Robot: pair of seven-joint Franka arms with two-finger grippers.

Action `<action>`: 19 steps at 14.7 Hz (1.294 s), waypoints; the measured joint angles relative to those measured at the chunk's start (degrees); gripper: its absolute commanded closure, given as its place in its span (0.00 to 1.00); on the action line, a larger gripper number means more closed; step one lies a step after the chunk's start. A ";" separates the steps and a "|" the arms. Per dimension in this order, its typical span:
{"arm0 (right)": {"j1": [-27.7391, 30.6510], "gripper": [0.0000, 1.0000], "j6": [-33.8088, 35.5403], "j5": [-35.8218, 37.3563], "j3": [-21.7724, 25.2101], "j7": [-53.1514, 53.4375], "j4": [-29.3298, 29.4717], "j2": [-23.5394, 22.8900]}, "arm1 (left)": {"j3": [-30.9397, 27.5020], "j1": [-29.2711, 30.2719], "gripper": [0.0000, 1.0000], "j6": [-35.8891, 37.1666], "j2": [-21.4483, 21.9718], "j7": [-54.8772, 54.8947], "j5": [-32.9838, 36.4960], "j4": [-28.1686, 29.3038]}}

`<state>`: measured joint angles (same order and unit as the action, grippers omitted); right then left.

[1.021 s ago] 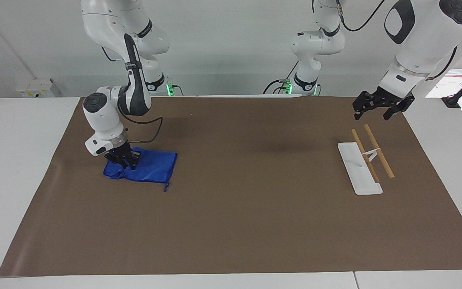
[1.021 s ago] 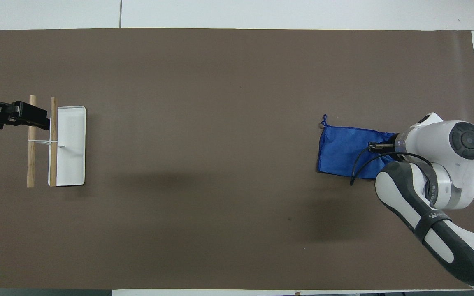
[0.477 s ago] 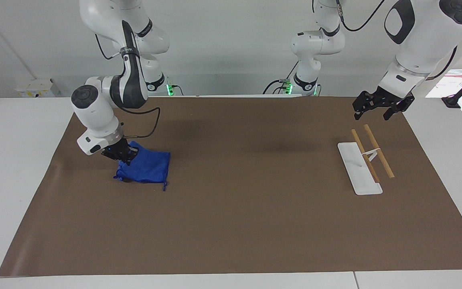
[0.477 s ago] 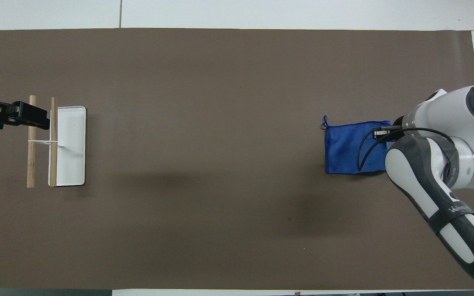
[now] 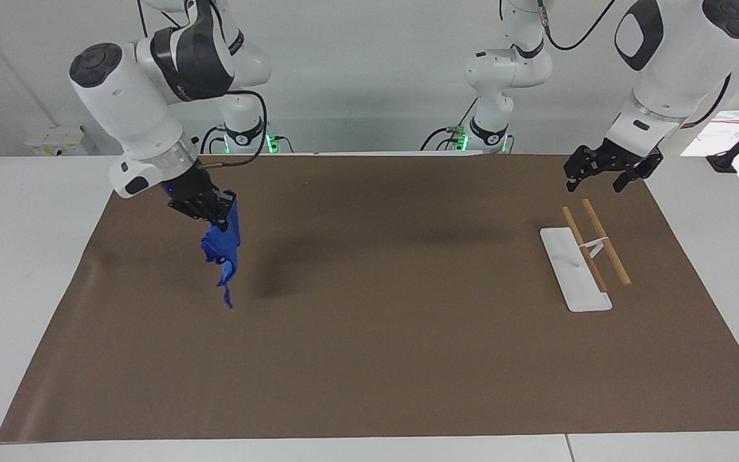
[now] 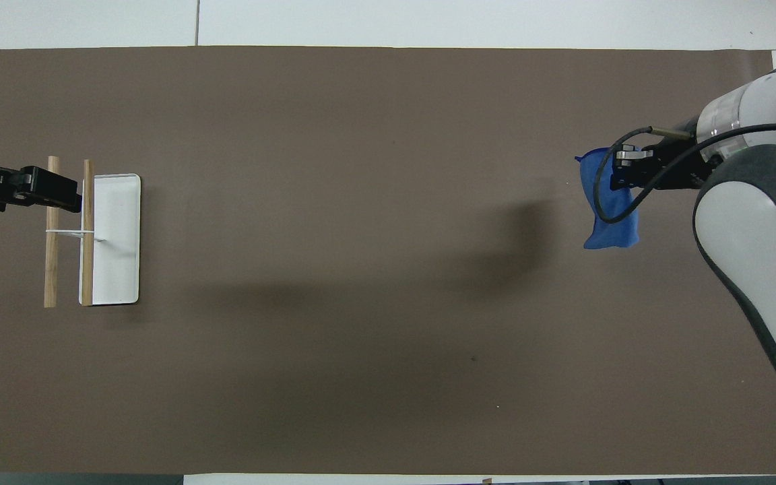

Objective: Right arm passes towel to left arm to hang
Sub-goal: 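Lift the blue towel with the right gripper toward the left gripper, then reach the left gripper to the towel and close it on the cloth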

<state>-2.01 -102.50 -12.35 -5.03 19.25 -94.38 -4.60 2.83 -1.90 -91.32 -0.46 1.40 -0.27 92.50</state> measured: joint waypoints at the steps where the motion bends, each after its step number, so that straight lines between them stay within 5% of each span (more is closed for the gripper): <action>1: -0.54 1.00 0.16 -2.55 -0.34 3.58 1.55 -0.04 | -0.01 0.01 0.00 0.01 0.00 0.00 0.00 0.00; 4: -2.63 1.00 -2.79 -11.59 -0.47 13.18 3.98 -0.44 | 0.05 -0.05 0.00 -0.02 0.00 0.00 0.00 0.00; 12: -16.67 1.00 -28.79 -25.04 -0.66 46.17 4.08 -4.19 | 0.36 -0.57 0.00 -0.06 0.04 -5.62 -0.69 0.00; 19: -24.81 1.00 -42.37 -26.87 -0.65 64.14 4.07 -6.52 | 0.55 -1.78 0.00 -8.16 0.00 -25.90 -17.81 5.48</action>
<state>-26.82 -144.86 -39.22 -5.68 83.39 -90.31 -11.11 3.38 -3.68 -99.49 -0.46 -24.50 -18.07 97.98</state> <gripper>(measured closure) 0.965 0.000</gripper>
